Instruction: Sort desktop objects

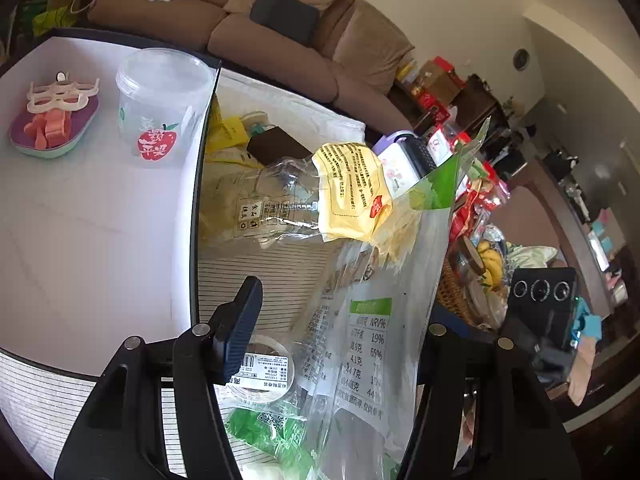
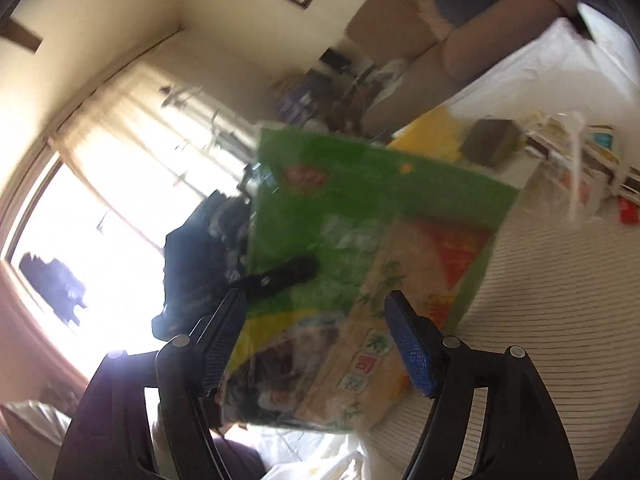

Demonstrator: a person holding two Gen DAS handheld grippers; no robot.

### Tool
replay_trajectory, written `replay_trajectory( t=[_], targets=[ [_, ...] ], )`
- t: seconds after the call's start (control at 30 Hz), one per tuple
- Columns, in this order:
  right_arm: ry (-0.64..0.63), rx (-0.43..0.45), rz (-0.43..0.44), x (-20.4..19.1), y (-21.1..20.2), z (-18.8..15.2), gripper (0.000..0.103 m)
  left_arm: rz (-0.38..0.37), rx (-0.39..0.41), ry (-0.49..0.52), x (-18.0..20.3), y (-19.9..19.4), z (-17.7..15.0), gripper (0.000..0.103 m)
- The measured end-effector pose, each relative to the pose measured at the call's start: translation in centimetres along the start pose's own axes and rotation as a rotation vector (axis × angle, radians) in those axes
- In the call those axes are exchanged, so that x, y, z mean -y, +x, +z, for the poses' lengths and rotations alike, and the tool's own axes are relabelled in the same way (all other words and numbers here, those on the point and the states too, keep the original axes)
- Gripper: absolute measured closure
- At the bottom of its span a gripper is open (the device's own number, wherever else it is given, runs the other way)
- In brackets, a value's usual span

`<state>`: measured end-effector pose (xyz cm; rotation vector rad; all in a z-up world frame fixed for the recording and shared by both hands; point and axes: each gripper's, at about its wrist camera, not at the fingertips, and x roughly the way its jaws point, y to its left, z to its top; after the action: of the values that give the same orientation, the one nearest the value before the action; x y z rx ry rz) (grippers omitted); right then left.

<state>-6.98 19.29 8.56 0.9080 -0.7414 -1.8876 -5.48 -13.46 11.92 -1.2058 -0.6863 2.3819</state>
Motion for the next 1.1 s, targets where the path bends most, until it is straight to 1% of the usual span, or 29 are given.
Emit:
replay_trajectory(
  t=[0.03,0.1,0.17,0.23,0.27,0.3,0.4,0.43,0.53,0.57,0.63,0.67,0.7,0.73,0.77,0.8,0.87,0.93,1.1],
  targets=[
    [0.021,-0.009,-0.048,0.7,0.3,0.1,0.028,0.002,-0.002,0.004,0.1,-0.1,0.0,0.046],
    [0.078,-0.066,-0.123,1.9,2.0,-0.3,0.028,0.014,-0.006,0.022,0.4,-0.3,-0.2,0.047],
    [0.133,-0.126,-0.139,3.2,4.3,-0.3,0.028,0.030,-0.016,0.045,0.7,-0.5,-0.7,0.046],
    [0.127,-0.177,-0.167,3.6,6.1,-1.1,0.030,0.038,-0.039,0.063,0.9,-0.7,-1.3,0.046],
    [0.114,-0.187,-0.171,3.4,6.9,-1.2,0.030,0.046,-0.050,0.073,1.0,-0.8,-1.6,0.048],
    [0.112,-0.186,-0.157,3.2,7.5,-1.2,0.030,0.055,-0.058,0.090,1.1,-0.9,-2.0,0.049],
    [0.115,-0.175,-0.114,2.5,8.5,-1.0,0.030,0.101,-0.093,0.150,1.7,-1.4,-3.2,0.048],
    [0.109,-0.171,-0.115,2.3,8.8,-1.0,0.029,0.120,-0.108,0.162,1.9,-1.4,-3.7,0.048],
    [0.103,-0.168,-0.106,1.9,9.6,-1.0,0.028,0.119,-0.141,0.174,2.1,-1.9,-5.2,0.049],
    [0.105,-0.168,-0.102,1.9,9.7,-1.1,0.028,0.133,-0.150,0.183,2.1,-1.9,-5.6,0.049],
    [0.105,-0.168,-0.093,1.7,9.9,-1.3,0.028,0.199,-0.164,0.216,2.2,-1.8,-6.5,0.051],
    [0.101,-0.171,-0.094,1.6,9.7,-1.6,0.028,0.220,-0.168,0.221,2.1,-1.8,-6.8,0.062],
    [0.095,-0.174,-0.098,1.4,9.8,-1.8,0.028,0.214,-0.171,0.208,1.9,-1.9,-7.0,0.071],
    [0.089,-0.176,-0.097,1.2,10.0,-1.8,0.028,0.202,-0.171,0.191,1.8,-2.0,-7.0,0.076],
    [0.088,-0.177,-0.094,1.1,10.1,-1.8,0.028,0.199,-0.167,0.187,1.8,-2.1,-7.1,0.088],
    [0.088,-0.179,-0.090,1.0,10.3,-1.9,0.028,0.211,-0.159,0.192,2.0,-2.3,-7.3,0.092],
    [0.086,-0.185,-0.086,0.9,10.4,-2.0,0.028,0.209,-0.134,0.194,2.3,-2.7,-7.3,0.094],
    [0.083,-0.181,-0.088,1.0,9.9,-1.7,0.028,0.182,-0.123,0.185,2.6,-3.0,-7.0,0.095],
    [0.117,-0.129,-0.110,1.9,8.2,-1.5,0.028,0.169,-0.114,0.171,2.6,-2.9,-6.1,0.095]
  ],
)
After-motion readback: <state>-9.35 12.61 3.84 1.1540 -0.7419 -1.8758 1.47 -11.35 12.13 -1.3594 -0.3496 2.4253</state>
